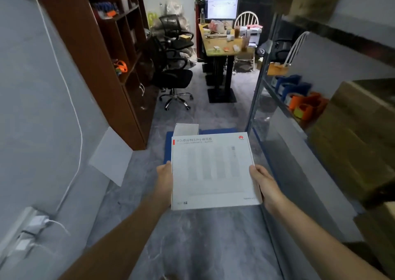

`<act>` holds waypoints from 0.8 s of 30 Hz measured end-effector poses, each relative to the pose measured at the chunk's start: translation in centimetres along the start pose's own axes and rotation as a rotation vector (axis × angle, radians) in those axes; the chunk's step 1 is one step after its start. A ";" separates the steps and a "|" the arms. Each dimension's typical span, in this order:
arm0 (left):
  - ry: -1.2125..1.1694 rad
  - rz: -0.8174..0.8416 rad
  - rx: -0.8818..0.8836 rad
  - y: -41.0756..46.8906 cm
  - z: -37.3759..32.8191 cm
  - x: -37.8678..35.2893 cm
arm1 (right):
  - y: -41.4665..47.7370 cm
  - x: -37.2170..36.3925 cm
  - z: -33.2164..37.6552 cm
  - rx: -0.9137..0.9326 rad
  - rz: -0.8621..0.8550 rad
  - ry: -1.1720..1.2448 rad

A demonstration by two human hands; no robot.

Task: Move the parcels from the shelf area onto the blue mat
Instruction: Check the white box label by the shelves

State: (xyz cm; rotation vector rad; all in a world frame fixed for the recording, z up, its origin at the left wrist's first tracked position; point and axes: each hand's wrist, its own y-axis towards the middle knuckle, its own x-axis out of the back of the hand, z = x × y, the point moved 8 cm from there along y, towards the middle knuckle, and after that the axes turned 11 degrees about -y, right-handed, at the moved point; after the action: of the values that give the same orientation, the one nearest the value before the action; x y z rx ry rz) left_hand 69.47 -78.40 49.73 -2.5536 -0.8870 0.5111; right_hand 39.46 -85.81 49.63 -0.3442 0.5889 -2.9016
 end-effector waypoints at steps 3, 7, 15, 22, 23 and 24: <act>0.048 0.011 0.000 4.0 -1.4 -0.3 | 4.9 -1.8 2.2 0.004 0.023 -0.054; 0.127 -0.001 -0.068 10.6 -5.7 -0.7 | 11.6 -5.6 6.0 0.034 0.063 -0.080; 0.133 -0.058 -0.098 25.8 -14.4 -1.9 | 25.1 -13.4 14.0 0.021 0.080 -0.119; 0.054 0.013 -0.031 35.4 -20.1 -6.0 | 33.6 -15.4 20.5 0.032 0.023 -0.081; 0.049 0.010 -0.012 36.7 -20.4 -6.6 | 34.8 -15.2 21.1 0.031 0.017 -0.088; 0.044 0.021 -0.001 37.7 -20.6 -7.4 | 36.0 -15.1 21.6 0.028 0.019 -0.098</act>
State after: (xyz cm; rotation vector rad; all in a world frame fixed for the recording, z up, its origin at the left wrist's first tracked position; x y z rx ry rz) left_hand 92.49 -115.42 51.28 -2.5667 -0.8466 0.4592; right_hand 63.47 -123.35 51.65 -0.4711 0.5323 -2.8527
